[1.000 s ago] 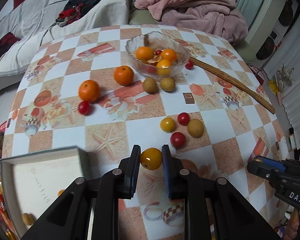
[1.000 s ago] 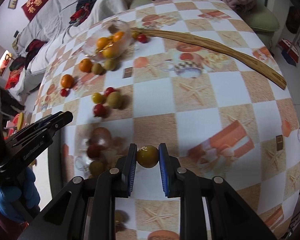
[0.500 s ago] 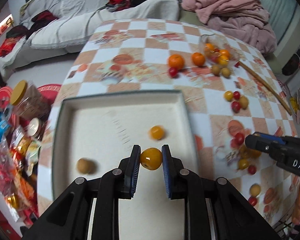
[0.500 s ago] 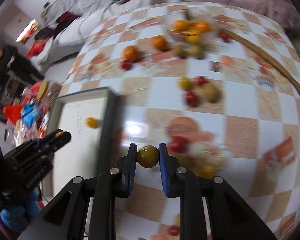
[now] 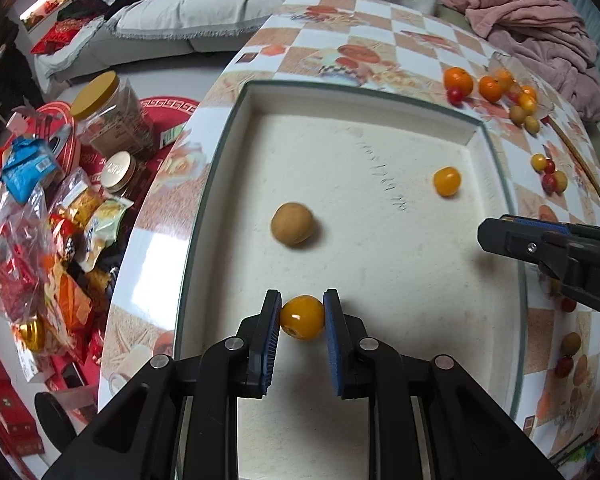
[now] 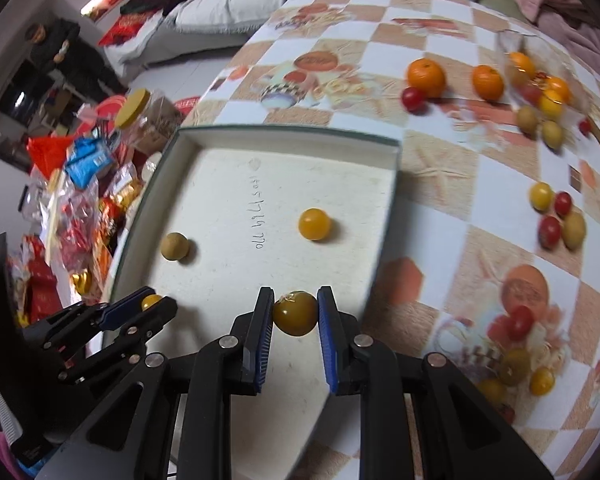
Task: Organize fruits
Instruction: 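Carry both yellow tomatoes into the white tray and open both tools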
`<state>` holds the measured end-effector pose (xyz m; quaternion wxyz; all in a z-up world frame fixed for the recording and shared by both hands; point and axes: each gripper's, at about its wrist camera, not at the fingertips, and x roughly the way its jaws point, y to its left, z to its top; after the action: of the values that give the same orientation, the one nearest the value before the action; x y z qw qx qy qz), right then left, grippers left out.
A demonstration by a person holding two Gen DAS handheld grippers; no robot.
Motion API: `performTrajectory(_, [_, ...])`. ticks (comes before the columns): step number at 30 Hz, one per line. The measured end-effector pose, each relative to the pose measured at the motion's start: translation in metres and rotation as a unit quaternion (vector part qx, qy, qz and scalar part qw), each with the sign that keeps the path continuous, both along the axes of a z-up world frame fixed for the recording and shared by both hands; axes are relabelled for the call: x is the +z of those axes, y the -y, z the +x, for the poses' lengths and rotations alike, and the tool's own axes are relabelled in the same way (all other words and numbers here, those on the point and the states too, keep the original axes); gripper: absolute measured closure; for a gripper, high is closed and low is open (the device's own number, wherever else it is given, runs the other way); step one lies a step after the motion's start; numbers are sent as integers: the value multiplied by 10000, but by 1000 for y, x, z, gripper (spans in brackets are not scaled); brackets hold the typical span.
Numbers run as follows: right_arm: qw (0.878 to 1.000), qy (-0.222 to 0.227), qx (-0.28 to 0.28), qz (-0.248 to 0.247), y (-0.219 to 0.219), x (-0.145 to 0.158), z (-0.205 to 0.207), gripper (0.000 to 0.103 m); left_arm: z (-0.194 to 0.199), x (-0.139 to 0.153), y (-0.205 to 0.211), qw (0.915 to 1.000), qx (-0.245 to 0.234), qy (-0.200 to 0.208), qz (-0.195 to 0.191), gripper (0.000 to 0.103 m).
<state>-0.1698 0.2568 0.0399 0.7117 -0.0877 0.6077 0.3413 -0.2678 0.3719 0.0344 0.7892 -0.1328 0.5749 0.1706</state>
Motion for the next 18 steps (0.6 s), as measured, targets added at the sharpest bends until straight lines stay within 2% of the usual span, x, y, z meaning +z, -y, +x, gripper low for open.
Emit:
performTrajectory(7, [9994, 102, 197, -271, -16, -15, 7, 79, -3, -9, -3, 9999, 95, -113, -33, 80])
performTrajectory(16, [9976, 316, 369, -498, -22, -23, 4, 76, -3, -9, 0, 9998, -45, -159, 145, 79])
performTrajectory(18, [9977, 285, 408, -459, -23, -22, 4, 71, -4, -9, 1, 9996, -56, -185, 214, 67])
